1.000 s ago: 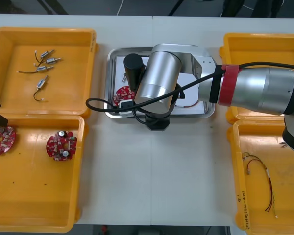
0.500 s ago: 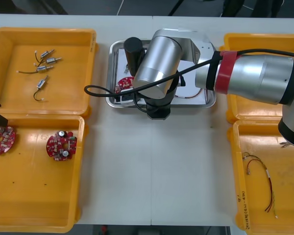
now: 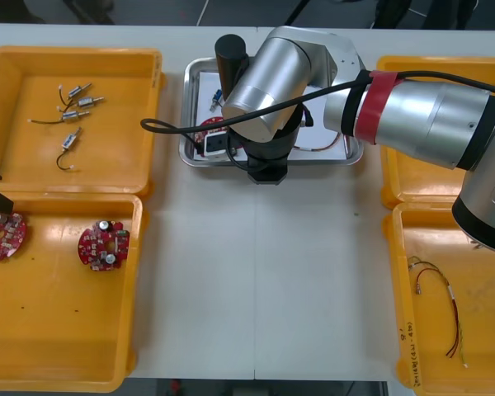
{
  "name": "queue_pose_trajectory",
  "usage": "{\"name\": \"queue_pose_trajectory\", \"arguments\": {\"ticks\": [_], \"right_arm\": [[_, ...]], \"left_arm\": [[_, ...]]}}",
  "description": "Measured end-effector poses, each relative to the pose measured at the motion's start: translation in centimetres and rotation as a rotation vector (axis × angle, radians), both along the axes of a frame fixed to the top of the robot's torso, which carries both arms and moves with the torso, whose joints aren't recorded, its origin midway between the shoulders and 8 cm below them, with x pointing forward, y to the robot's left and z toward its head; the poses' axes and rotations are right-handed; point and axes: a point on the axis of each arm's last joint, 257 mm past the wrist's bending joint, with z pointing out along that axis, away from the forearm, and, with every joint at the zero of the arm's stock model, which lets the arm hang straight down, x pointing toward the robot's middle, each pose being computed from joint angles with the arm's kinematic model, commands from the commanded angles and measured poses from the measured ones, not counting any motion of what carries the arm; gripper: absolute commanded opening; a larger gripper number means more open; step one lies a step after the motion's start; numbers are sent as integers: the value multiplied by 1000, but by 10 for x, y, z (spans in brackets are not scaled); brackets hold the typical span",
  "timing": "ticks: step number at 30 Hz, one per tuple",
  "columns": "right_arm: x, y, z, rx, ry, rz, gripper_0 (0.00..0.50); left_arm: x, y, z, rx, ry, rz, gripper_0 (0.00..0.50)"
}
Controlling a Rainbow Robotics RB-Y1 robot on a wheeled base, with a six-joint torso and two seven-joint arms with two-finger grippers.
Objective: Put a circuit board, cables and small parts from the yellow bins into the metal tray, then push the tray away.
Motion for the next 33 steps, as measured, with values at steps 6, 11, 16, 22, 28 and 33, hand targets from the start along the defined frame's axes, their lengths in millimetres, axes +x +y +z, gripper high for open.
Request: {"name": "queue_pose_trajectory", "arguments": {"ticks": [6,11,16,22,28,33], "right_arm": [[7,-1,4,2,-10,-17,0],[15,-2,8,-3,-17,-29,0],[25,3,13,21,-45,-20,0],[32,9,16,30,-70,22,0],[40,6,21,3,-106,48,0],[47,9,25,4,-135,73,0]], "left_arm": [[0,0,0,0,0,0,500],[0,0,0,0,0,0,500],[0,0,0,0,0,0,500],[0,0,0,0,0,0,500],[0,0,0,0,0,0,500],[0,0,0,0,0,0,500]]}}
